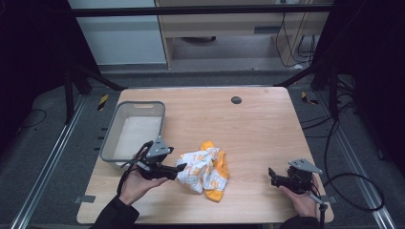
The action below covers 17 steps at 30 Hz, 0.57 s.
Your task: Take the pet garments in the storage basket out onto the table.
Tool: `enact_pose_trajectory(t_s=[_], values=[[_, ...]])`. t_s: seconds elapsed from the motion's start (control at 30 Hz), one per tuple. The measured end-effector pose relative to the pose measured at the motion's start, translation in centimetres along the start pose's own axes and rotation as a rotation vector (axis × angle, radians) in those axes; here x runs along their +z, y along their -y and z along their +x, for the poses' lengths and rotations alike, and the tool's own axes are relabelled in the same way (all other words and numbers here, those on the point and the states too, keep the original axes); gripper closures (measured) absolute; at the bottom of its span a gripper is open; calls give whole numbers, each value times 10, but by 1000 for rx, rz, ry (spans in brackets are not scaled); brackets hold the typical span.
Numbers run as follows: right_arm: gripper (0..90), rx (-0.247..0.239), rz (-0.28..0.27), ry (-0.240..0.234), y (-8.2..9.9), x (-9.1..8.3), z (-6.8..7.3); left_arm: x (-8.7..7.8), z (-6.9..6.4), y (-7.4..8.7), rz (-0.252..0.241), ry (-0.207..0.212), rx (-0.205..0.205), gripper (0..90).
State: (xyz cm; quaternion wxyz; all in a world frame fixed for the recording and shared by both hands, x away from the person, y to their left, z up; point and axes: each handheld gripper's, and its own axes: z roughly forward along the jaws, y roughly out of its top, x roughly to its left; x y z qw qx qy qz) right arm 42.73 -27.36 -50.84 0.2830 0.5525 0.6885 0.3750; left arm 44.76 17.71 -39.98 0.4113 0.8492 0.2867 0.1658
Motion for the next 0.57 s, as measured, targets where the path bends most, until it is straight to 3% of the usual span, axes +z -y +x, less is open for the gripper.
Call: enact_pose_trajectory(t_s=[0.23,0.57], values=[[56,-1,-1,0,0,0,0,-14,7,26,-45,-57,-54,259],[54,4,-7,-3,0,-1,-1,-29,13,60,-50,-121,-117,260]])
